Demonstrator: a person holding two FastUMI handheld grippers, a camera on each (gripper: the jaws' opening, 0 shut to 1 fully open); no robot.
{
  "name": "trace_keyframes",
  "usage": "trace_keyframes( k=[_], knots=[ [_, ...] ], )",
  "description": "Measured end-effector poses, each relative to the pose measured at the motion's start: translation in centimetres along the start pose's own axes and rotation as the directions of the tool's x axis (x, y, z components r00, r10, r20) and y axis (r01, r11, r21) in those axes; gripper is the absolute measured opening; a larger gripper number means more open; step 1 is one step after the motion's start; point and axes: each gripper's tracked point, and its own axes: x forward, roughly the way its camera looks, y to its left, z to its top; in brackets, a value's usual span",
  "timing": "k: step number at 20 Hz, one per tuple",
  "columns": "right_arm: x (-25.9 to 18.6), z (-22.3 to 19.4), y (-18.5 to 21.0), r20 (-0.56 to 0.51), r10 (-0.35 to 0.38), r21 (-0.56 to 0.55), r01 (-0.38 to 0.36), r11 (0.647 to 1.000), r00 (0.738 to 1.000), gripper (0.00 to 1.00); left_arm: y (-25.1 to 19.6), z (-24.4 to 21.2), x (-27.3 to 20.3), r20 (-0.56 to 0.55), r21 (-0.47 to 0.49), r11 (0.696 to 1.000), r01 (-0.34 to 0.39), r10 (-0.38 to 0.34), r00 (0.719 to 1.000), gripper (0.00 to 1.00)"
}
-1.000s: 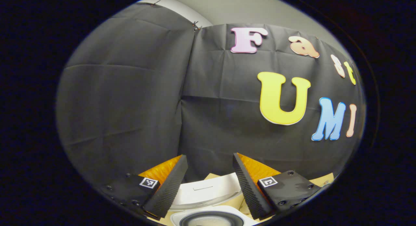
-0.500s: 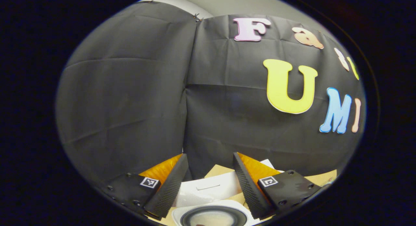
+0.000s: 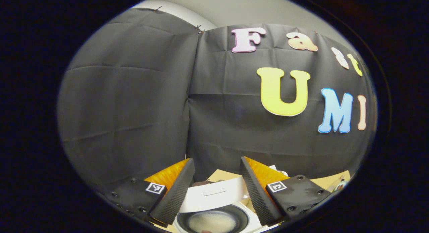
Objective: Close the left gripper, press the button to open the rice cooker; take a wooden spoon from the chopstick holder with the right hand, scoop a spoonful of rice and pour it into the rice cooker, then put the wooden spoon back into the chopstick holder.
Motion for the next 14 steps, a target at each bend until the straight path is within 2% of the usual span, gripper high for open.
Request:
trace_keyframes(
  k=[2,3,4,5,6,8,10,11,12,13,14],
  knots=[
    [-0.4,0.1,-0.1,0.0,0.002,-0.009,-0.002,1.0,1.0,0.99,-0.7,-0.8,-1.0,0.034,0.035,0.999,0.001,-0.002,0.999,0.95],
    [-0.6,-0.1,-0.1,-0.009,0.005,-0.012,-0.005,1.0,1.0,0.99,-1.1,-1.3,-1.5,0.057,0.063,0.998,0.0,-0.004,0.998,0.92],
    [-0.8,-0.5,0.0,-0.023,0.012,-0.012,-0.012,1.0,1.0,0.96,-1.4,-1.7,-2.0,0.067,0.07,0.998,-0.001,-0.003,0.998,0.95],
    [-1.1,-0.7,0.0,-0.033,0.015,-0.012,-0.016,1.0,0.999,0.99,-1.4,-2.2,-2.4,0.065,0.063,0.998,0.001,-0.005,0.998,0.95],
    [-1.3,-0.7,-0.2,-0.035,0.015,-0.009,-0.015,1.0,0.999,0.96,-1.5,-2.6,-2.8,0.058,0.051,0.999,0.005,-0.008,0.998,0.99],
    [-1.7,-0.7,-0.3,-0.035,0.011,0.0,-0.011,1.0,0.999,0.99,-1.8,-3.5,-3.8,0.052,0.032,0.999,0.015,-0.017,0.999,0.92],
    [-1.9,-0.6,-0.2,-0.032,0.012,0.005,-0.012,1.0,0.999,0.99,-2.4,-4.7,-4.5,0.026,0.046,0.999,0.02,-0.022,0.999,0.92],
    [-1.8,-0.5,-0.2,-0.032,0.013,0.005,-0.012,1.0,0.999,0.99,-2.5,-5.5,-4.8,0.015,0.044,0.999,0.021,-0.022,1.0,0.99],
    [-1.8,-0.4,-0.1,-0.032,0.013,0.006,-0.013,1.0,0.999,0.99,-2.5,-6.0,-5.2,0.001,0.032,0.999,0.017,-0.017,1.0,0.92],
    [-2.0,-0.6,-0.1,-0.034,0.013,0.008,-0.013,1.0,0.999,0.99,-2.5,-6.8,-5.7,-0.013,0.021,1.0,0.012,-0.012,1.0,0.96],
    [-2.1,-0.6,0.0,-0.036,0.015,0.01,-0.015,1.0,0.999,0.99,-2.7,-7.5,-6.1,-0.026,0.018,1.0,0.01,-0.009,1.0,0.91]
  ],
)
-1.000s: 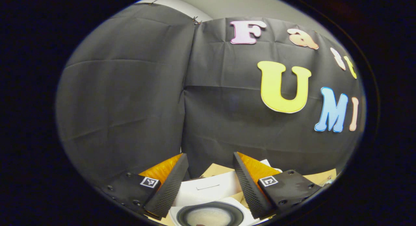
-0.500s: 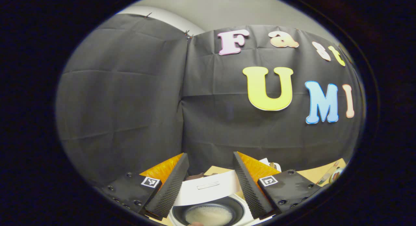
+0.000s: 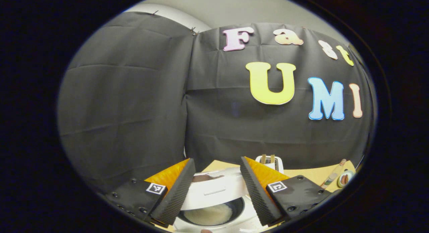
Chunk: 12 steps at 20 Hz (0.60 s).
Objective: Close the left gripper, press the button to open the rice cooker; take a wooden spoon from the chopstick holder with the right hand, scoop a spoonful of rice and pour it into the rice cooker, then put the wooden spoon back into the chopstick holder.
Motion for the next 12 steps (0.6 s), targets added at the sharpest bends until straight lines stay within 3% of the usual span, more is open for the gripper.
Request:
trace_keyframes(
  k=[7,12],
  knots=[
    [-0.9,-0.3,0.6,-0.007,0.017,-0.008,-0.017,1.0,1.0,0.99,-0.8,-6.2,-2.8,-0.09,0.006,0.999,-0.047,0.048,0.995,1.0],
    [-1.2,-0.3,0.2,-0.009,0.007,-0.016,-0.007,1.0,1.0,0.99,-0.7,-9.3,-4.0,-0.15,0.008,0.999,-0.033,0.034,0.988,0.99]
  ],
)
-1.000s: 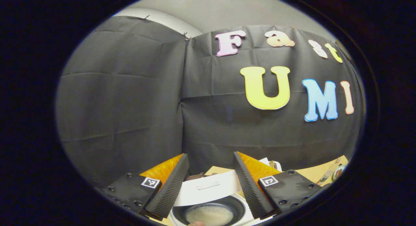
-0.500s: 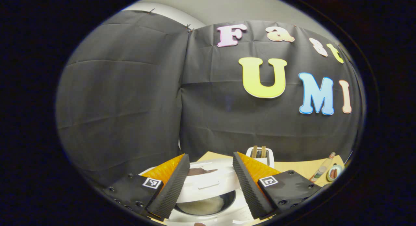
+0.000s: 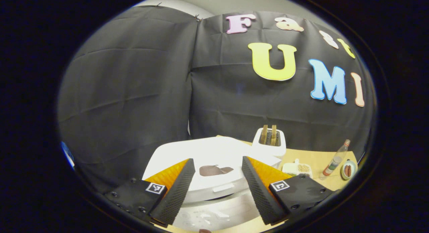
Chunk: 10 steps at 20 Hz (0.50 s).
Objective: Close the left gripper, press the button to open the rice cooker; take a wooden spoon from the chopstick holder with the right hand, scoop a spoonful of rice and pour it into the rice cooker, then put the wooden spoon back into the chopstick holder.
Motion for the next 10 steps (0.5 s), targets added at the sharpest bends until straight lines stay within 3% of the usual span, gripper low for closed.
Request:
trace_keyframes(
  k=[7,10],
  knots=[
    [-0.2,0.0,0.5,-0.004,0.008,0.005,-0.008,1.0,1.0,0.99,0.0,-3.8,0.8,-0.102,0.041,0.999,0.019,-0.015,0.995,0.99],
    [-0.5,-0.1,0.7,-0.008,0.012,0.006,-0.012,1.0,1.0,0.99,0.3,-3.9,0.8,-0.128,0.01,1.0,0.006,-0.005,0.992,0.99]
  ],
)
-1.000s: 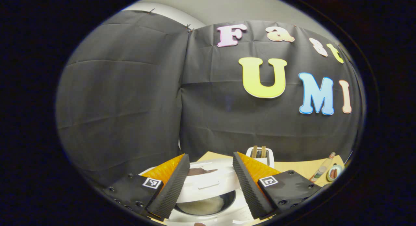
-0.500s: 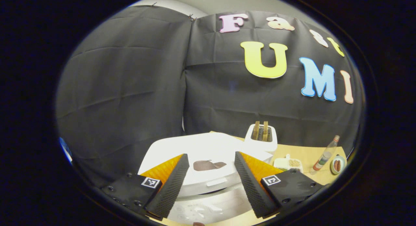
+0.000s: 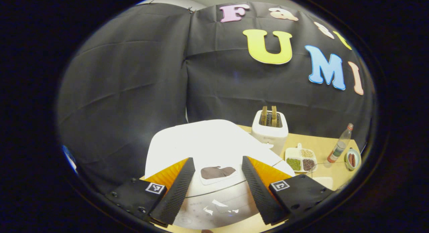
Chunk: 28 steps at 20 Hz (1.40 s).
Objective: Close the left gripper, press the button to open the rice cooker; take a wooden spoon from the chopstick holder with the right hand, scoop a spoonful of rice and pour it into the rice cooker, then put the wooden spoon back into the chopstick holder.
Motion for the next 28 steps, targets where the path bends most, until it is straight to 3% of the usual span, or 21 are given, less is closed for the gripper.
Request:
trace_keyframes(
  k=[6,7,11,13,15,16,17,19,21,25,28],
  knots=[
    [-0.5,-0.4,0.3,-0.01,0.005,-0.001,-0.005,1.0,1.0,0.99,-0.2,1.1,0.1,0.003,0.001,0.999,0.032,-0.032,0.999,1.0],
    [-0.6,-0.4,0.2,-0.012,0.004,-0.001,-0.004,1.0,1.0,0.99,-0.2,1.3,0.1,0.002,-0.009,0.999,0.037,-0.037,0.999,0.96],
    [-0.9,-0.3,0.3,-0.009,0.004,0.001,-0.004,1.0,1.0,0.99,-1.5,6.7,-1.8,0.141,0.026,0.995,0.093,-0.096,0.985,1.0],
    [-1.1,-0.1,0.6,-0.005,0.008,-0.001,-0.008,1.0,1.0,0.99,-3.8,10.7,-5.5,0.229,0.049,0.982,0.183,-0.19,0.955,0.97],
    [-1.5,0.1,0.8,0.002,0.014,-0.004,-0.014,1.0,1.0,0.99,-6.0,15.4,-9.8,0.35,0.092,0.964,0.251,-0.267,0.898,0.96],
    [-1.5,0.3,1.0,0.006,0.016,-0.005,-0.016,1.0,1.0,1.0,-6.7,17.7,-12.3,0.41,0.126,0.957,0.26,-0.289,0.865,0.99],
    [-1.6,0.4,1.0,0.01,0.019,-0.005,-0.019,1.0,1.0,0.99,-7.4,20.0,-14.9,0.455,0.166,0.952,0.257,-0.305,0.837,0.96],
    [-1.8,1.3,1.1,0.024,0.016,-0.004,-0.016,1.0,1.0,0.99,-9.1,22.7,-19.1,0.503,0.224,0.94,0.258,-0.338,0.795,0.96],
    [-2.1,2.4,1.3,0.05,0.013,-0.005,-0.013,1.0,0.999,0.99,-11.4,23.7,-21.5,0.507,0.22,0.929,0.299,-0.371,0.778,0.95],
    [-2.7,5.2,1.0,0.089,-0.037,-0.004,0.038,0.999,0.995,0.99,-14.2,24.1,-26.0,0.491,0.166,0.92,0.356,-0.39,0.779,0.96],
    [-3.2,7.9,1.2,0.135,-0.056,-0.008,0.058,0.998,0.989,0.99,-17.1,23.6,-29.3,0.478,0.186,0.905,0.383,-0.424,0.769,0.96]
  ],
)
